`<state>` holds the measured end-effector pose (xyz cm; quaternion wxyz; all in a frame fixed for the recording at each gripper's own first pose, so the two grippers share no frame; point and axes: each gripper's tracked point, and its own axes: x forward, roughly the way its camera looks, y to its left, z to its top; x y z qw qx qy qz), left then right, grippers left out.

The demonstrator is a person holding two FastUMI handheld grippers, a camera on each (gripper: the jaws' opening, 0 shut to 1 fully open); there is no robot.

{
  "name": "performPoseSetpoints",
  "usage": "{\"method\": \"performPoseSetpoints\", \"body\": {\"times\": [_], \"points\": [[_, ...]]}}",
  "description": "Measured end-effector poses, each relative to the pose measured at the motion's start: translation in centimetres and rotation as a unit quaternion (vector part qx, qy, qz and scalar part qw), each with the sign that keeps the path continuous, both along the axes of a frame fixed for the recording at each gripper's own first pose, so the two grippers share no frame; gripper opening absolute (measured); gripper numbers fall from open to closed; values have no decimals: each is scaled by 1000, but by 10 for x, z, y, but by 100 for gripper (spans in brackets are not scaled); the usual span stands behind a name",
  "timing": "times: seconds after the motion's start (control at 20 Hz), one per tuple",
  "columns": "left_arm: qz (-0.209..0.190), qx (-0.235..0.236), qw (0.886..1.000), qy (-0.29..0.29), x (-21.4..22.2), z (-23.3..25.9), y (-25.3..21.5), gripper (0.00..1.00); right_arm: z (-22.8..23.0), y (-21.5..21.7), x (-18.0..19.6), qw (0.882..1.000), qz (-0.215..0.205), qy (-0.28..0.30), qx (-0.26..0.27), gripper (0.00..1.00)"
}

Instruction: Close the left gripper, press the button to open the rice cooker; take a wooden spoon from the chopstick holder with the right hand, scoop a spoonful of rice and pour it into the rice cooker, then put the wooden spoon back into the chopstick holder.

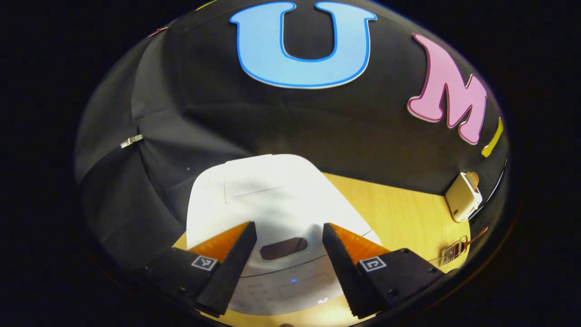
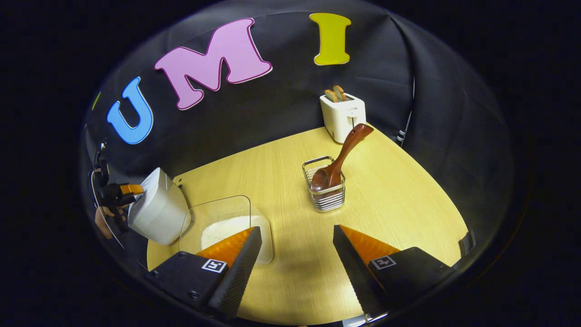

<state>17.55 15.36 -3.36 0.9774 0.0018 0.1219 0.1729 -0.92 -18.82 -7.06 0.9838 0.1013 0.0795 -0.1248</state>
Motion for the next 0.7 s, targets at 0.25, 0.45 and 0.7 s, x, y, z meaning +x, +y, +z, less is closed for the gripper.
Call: {"method": "performPoseSetpoints", "body": {"times": [0.25, 0.45, 0.7], "points": [[-8, 26, 999, -26, -1, 0, 4, 98, -11, 5, -1, 1000, 5, 10, -14, 98], [-9, 32, 999, -38, 0, 4, 2, 98, -8, 21, 4, 1000, 19, 6, -19, 99], [6, 41, 995, -96, -15, 33, 6, 97, 6, 36, 7, 999, 24, -10, -41, 98]]}}
